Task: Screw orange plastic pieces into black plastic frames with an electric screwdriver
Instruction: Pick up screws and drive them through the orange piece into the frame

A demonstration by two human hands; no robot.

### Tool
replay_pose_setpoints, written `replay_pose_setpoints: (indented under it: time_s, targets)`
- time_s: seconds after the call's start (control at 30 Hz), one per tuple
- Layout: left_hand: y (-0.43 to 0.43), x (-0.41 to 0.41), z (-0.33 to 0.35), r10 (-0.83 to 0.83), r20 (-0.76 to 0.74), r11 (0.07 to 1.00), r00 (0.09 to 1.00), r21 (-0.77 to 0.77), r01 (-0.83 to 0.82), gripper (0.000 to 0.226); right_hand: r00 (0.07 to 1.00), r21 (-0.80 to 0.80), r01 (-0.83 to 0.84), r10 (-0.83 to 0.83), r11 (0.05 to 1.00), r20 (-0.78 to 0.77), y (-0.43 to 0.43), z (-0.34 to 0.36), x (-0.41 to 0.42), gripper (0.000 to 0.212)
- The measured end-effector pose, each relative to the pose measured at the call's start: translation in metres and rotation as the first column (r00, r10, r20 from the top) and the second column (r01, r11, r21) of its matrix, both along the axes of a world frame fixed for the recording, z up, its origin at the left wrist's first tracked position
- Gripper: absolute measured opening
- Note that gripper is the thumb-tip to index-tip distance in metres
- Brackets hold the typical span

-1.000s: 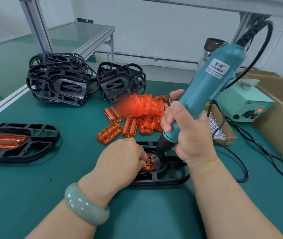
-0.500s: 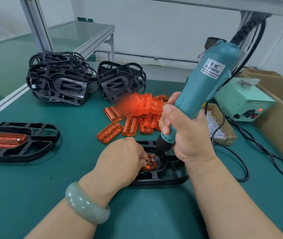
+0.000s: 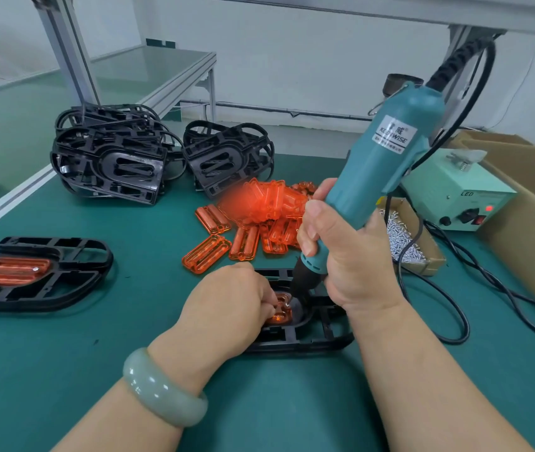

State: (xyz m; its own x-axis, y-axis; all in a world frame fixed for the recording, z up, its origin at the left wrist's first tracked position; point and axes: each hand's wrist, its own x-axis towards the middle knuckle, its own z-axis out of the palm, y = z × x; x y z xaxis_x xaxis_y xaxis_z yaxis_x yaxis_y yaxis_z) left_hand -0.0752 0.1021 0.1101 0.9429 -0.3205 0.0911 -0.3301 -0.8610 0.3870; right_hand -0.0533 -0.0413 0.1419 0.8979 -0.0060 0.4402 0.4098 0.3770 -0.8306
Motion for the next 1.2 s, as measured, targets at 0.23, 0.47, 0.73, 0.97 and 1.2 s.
replay_pose_setpoints:
  time_s: [0.23, 0.47, 0.73, 0.97, 1.2]
  targets:
    - [0.000, 0.000, -0.001, 0.013, 0.001, 0.999, 1.000, -0.032, -0.013, 0.018, 0.999, -0.020, -0.016, 0.017, 1.000, 0.044, 0.001, -0.002, -0.002, 0.019]
    - [0.001, 0.001, -0.003, 0.002, 0.017, 0.999, 1.000, -0.043, -0.001, 0.015, 0.999, 0.073, -0.007, 0.005, 0.997, 0.032, -0.005, -0.005, -0.002, 0.021]
    - [0.002, 0.003, -0.004, -0.006, 0.005, 0.999, 1.000, -0.047, 0.006, 0.015, 0.998, 0.080, 0.020, -0.024, 0.997, 0.057, -0.008, -0.006, -0.006, 0.016]
    - [0.002, 0.004, -0.005, -0.013, 0.007, 0.999, 1.000, -0.044, 0.013, 0.016, 0.995, 0.075, 0.029, -0.035, 0.997, 0.089, -0.008, -0.006, -0.008, 0.015]
    - [0.001, 0.004, -0.007, -0.019, 0.014, 0.999, 1.000, -0.033, 0.020, 0.018, 0.993, 0.043, 0.033, -0.038, 0.999, 0.108, -0.010, -0.005, -0.012, 0.015]
